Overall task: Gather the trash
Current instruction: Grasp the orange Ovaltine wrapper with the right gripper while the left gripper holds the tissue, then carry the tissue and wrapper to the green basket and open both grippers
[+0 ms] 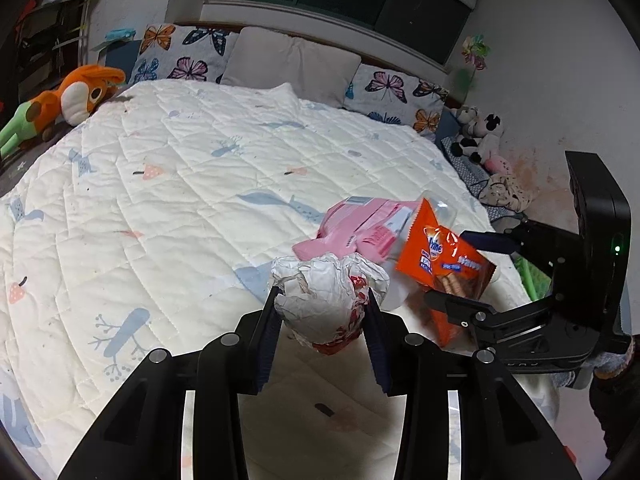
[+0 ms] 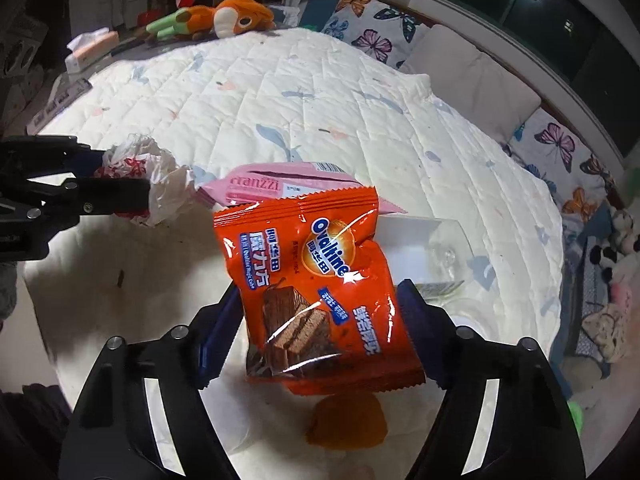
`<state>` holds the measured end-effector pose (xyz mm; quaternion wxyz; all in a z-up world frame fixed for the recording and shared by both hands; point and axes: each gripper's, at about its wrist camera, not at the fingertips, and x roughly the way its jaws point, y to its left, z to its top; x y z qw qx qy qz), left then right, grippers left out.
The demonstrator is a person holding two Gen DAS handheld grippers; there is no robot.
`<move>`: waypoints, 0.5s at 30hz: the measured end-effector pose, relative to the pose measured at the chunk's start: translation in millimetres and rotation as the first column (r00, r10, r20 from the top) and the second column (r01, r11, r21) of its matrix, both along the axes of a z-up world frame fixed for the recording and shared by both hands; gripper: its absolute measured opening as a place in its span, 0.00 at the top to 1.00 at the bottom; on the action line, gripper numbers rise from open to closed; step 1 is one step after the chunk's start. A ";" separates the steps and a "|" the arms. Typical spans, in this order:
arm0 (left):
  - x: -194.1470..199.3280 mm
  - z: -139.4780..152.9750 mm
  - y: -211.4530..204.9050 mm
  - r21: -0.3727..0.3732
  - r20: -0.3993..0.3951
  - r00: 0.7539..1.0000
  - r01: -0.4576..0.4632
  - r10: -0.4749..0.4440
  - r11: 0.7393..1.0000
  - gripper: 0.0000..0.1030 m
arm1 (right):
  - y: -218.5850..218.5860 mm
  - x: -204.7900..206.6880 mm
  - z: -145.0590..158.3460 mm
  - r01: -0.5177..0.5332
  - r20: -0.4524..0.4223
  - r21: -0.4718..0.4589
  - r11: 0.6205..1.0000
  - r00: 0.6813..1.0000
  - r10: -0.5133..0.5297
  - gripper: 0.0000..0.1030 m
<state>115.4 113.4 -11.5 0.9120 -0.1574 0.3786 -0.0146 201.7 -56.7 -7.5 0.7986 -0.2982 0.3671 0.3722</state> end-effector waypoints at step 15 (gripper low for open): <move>-17.5 47.0 -25.7 -0.009 0.106 0.992 0.066 -0.065 0.998 0.63 | -53.6 -23.1 38.6 0.137 -0.052 0.229 0.964 0.990 -0.129 0.38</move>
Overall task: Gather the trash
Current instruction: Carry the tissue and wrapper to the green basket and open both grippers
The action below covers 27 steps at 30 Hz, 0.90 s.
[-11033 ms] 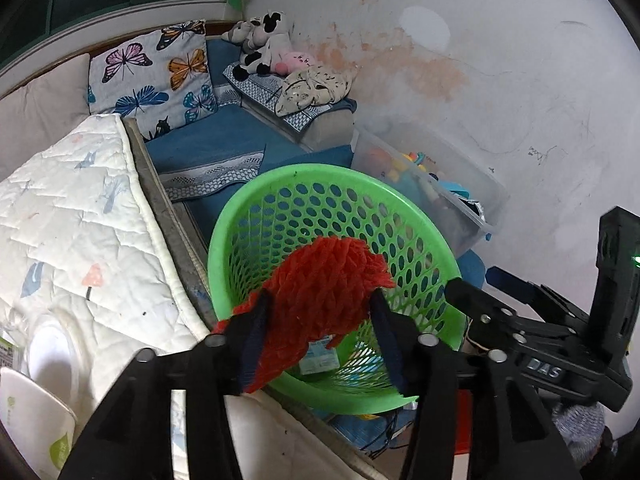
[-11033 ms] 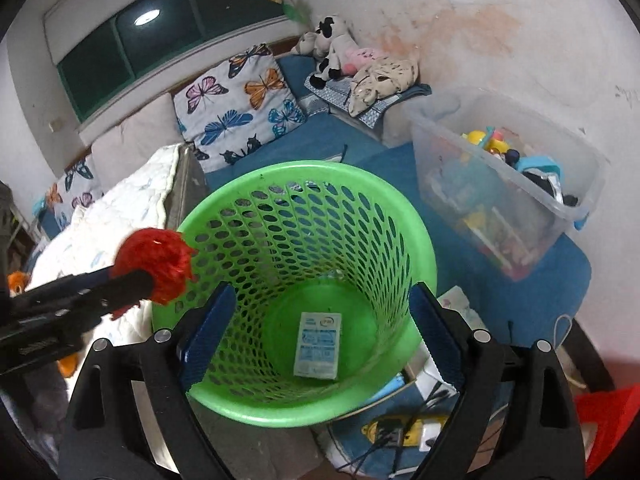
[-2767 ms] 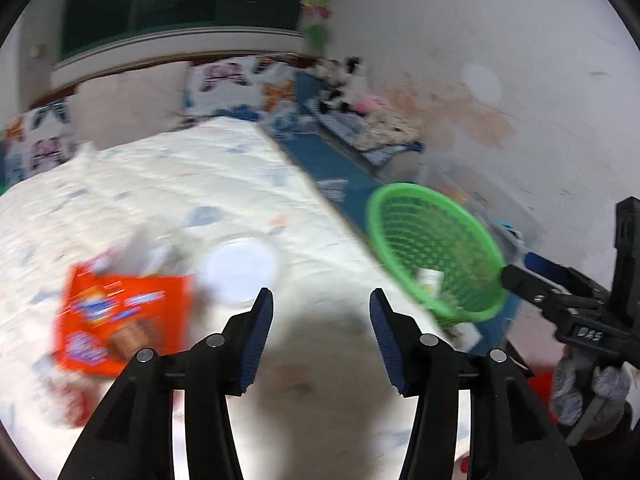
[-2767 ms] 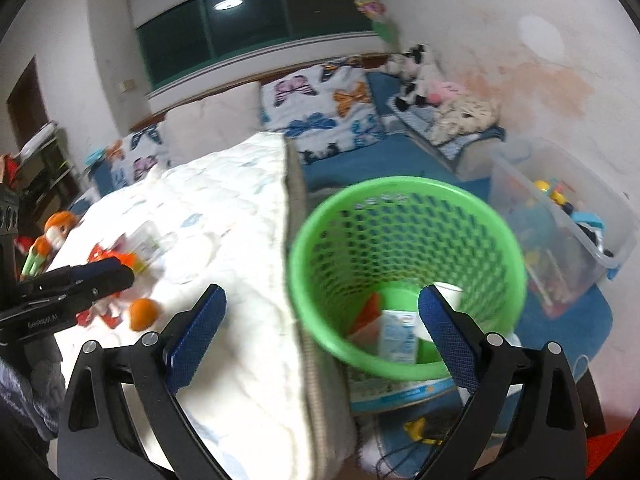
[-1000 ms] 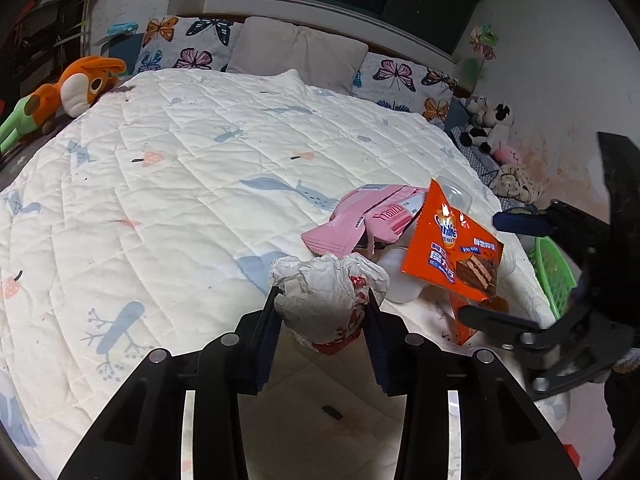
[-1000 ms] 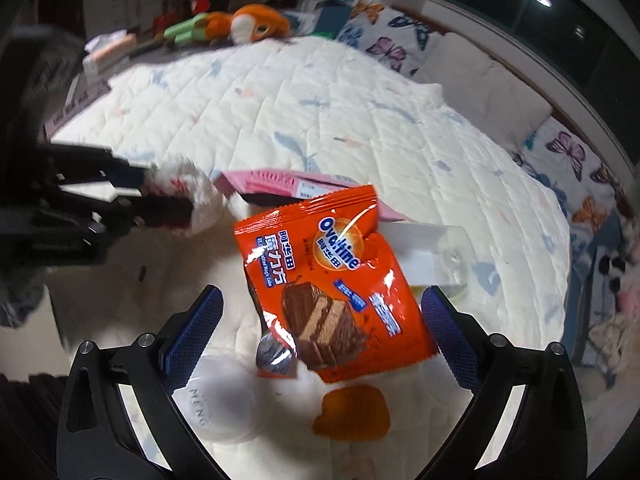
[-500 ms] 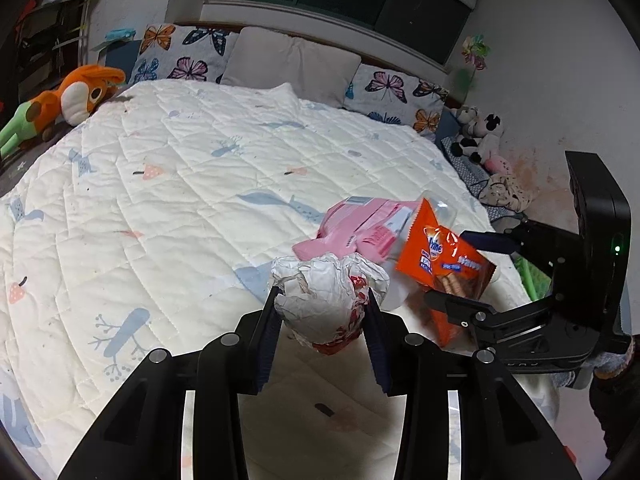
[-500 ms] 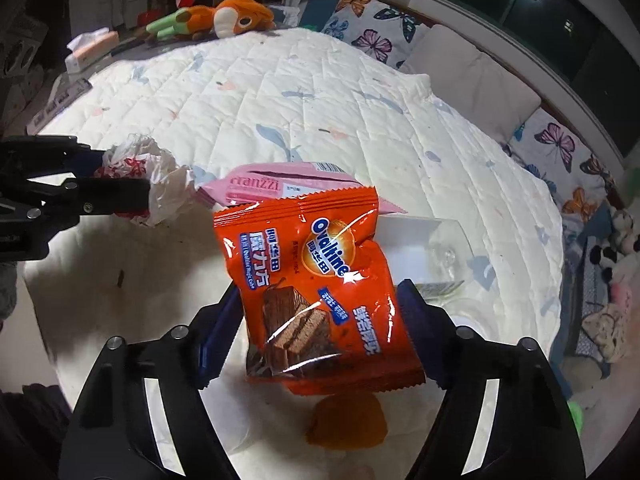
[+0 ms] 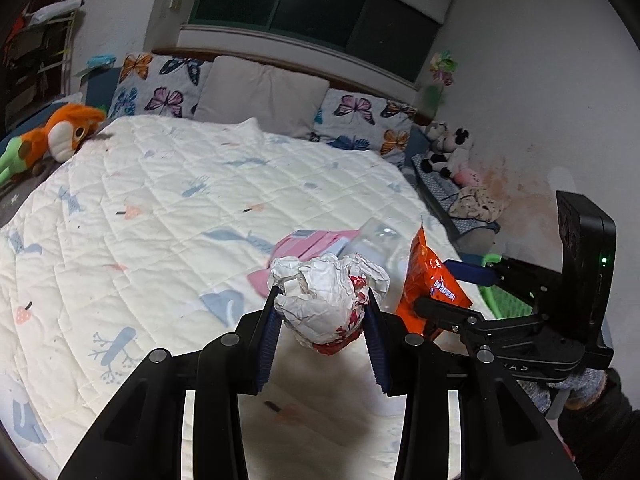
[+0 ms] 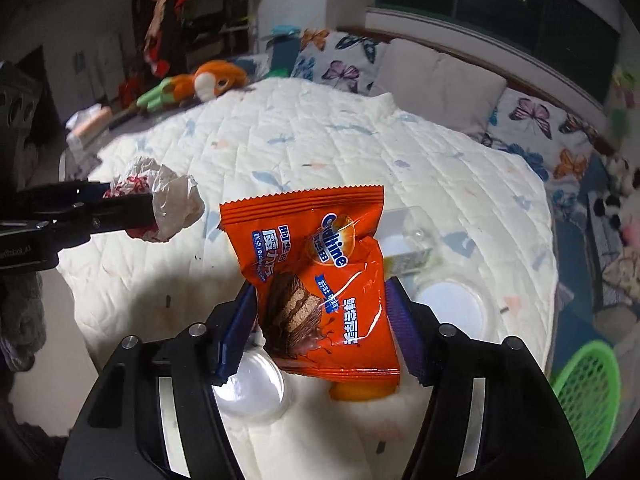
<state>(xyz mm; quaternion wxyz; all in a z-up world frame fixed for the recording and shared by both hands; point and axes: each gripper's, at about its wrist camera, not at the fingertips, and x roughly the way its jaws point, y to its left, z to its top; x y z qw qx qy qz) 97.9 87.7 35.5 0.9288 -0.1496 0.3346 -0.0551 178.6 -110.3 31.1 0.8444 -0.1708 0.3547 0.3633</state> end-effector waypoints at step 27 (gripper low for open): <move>78.5 13.6 -193.7 0.011 -0.016 0.919 0.394 -0.394 0.919 0.63 | -235.0 -5.1 11.7 0.484 -0.070 0.203 0.851 0.874 -0.481 0.38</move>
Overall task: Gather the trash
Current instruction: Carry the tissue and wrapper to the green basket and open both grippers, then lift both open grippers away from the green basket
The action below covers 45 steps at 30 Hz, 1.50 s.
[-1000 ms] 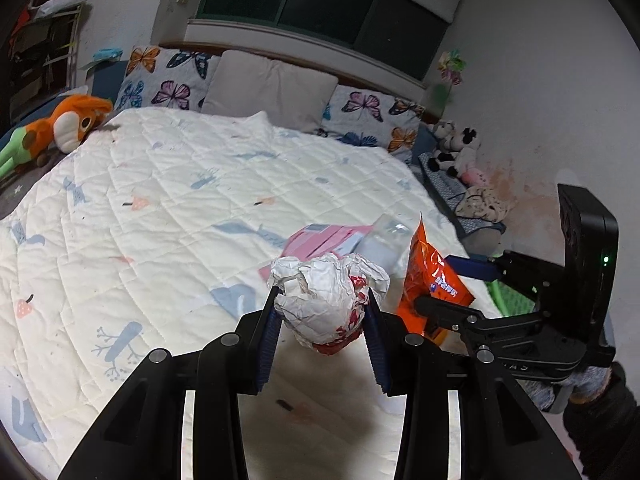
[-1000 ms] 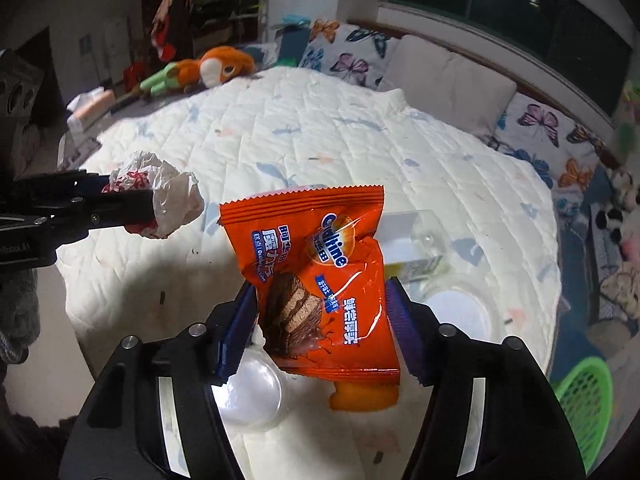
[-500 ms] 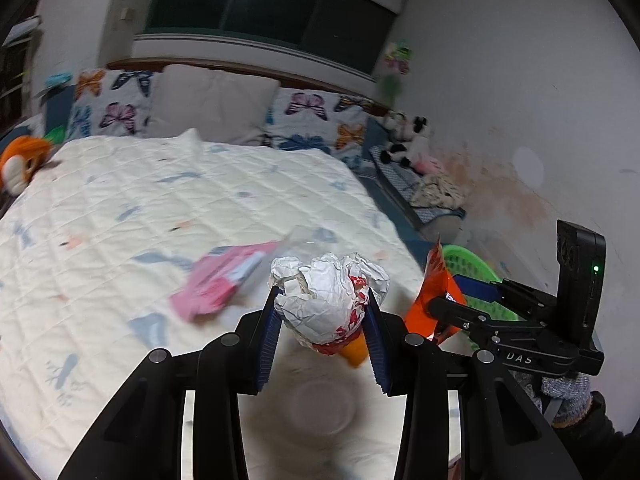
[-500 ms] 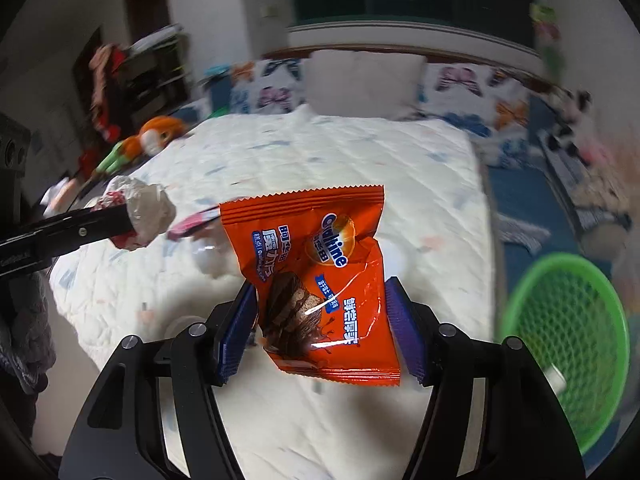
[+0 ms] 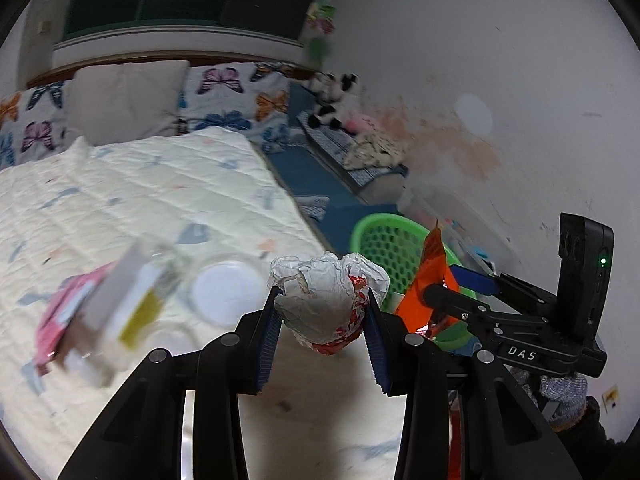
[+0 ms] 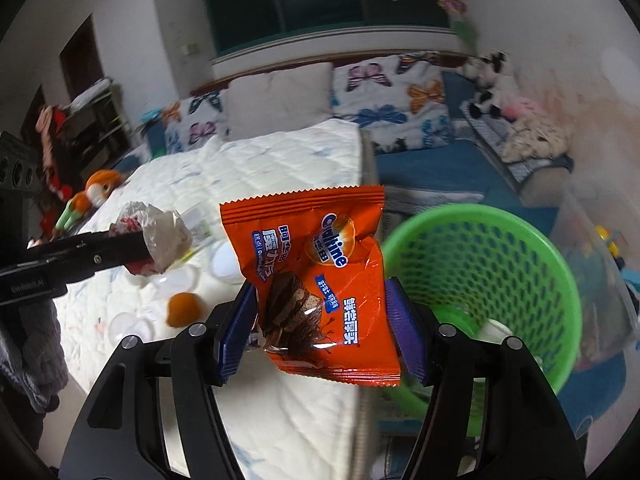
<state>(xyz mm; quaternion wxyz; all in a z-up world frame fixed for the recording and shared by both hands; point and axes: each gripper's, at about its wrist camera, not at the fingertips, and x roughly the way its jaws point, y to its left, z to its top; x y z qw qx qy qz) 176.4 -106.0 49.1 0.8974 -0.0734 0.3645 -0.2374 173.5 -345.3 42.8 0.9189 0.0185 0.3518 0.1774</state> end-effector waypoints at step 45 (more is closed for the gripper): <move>62.7 -47.1 -166.6 0.106 -0.097 0.977 0.202 -0.192 0.974 0.41 | -130.9 -1.6 -30.0 0.291 -0.073 0.084 0.953 0.956 -0.285 0.12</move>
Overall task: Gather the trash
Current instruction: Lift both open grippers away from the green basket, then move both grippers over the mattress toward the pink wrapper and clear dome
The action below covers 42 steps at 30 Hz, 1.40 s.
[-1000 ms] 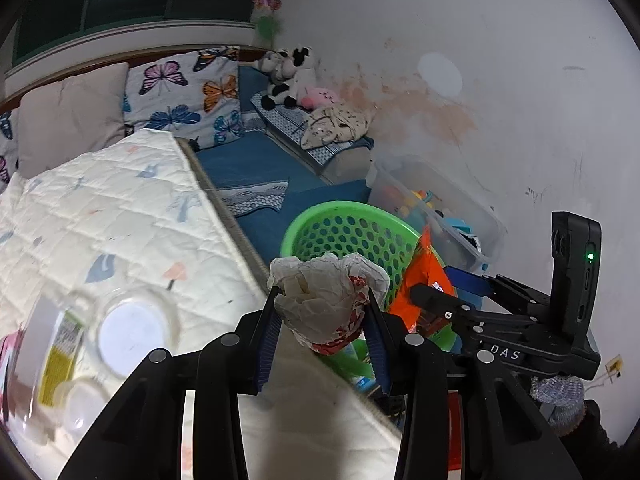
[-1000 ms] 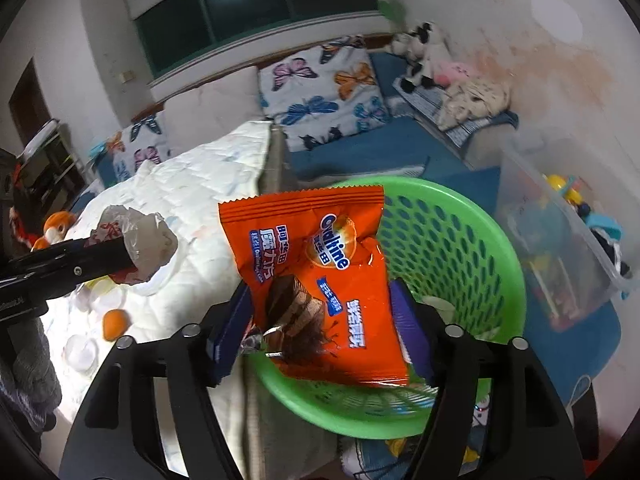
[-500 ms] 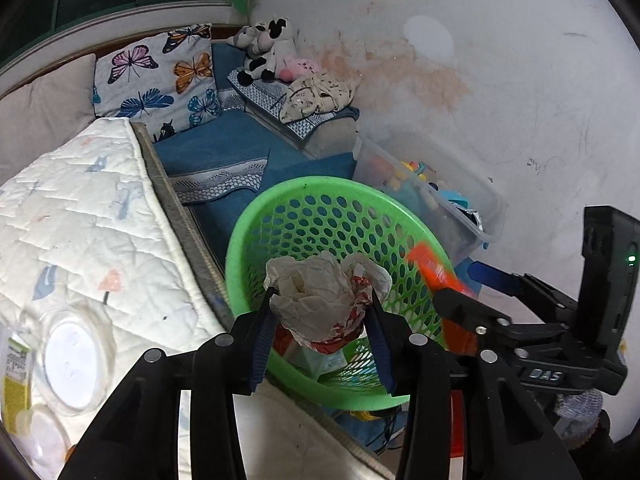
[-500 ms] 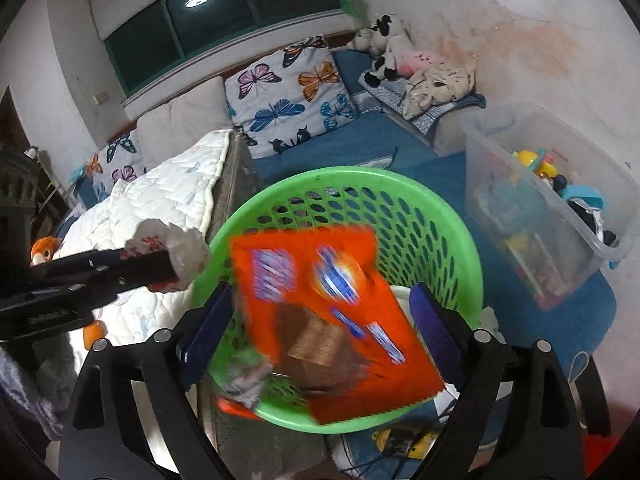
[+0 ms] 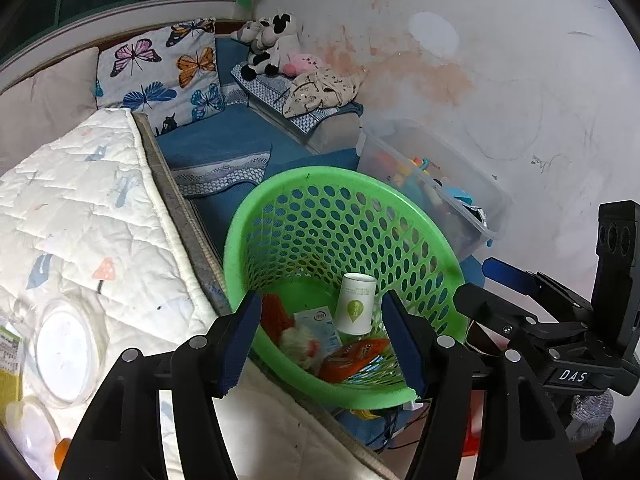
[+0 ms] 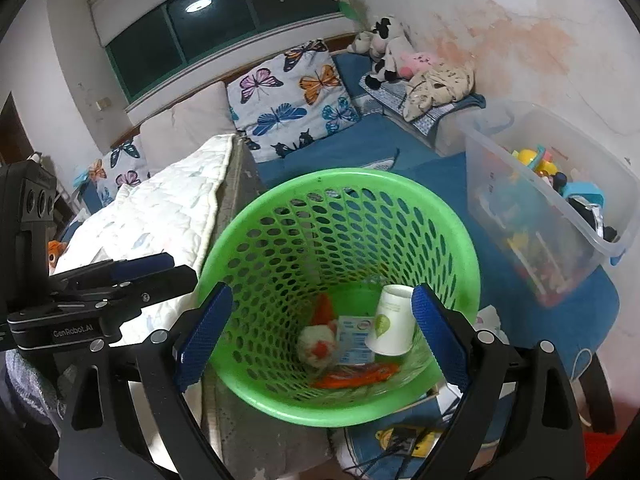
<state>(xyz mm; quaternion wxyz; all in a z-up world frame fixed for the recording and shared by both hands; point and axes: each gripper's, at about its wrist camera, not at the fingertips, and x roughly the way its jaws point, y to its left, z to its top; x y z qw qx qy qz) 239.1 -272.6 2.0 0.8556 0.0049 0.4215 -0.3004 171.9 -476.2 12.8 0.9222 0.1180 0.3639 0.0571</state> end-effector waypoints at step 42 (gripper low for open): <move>-65.7 19.4 317.7 -0.001 0.081 0.869 -0.489 0.487 0.872 0.41 | 281.6 -45.2 -6.4 -0.563 -0.042 -0.007 0.826 0.826 0.563 0.10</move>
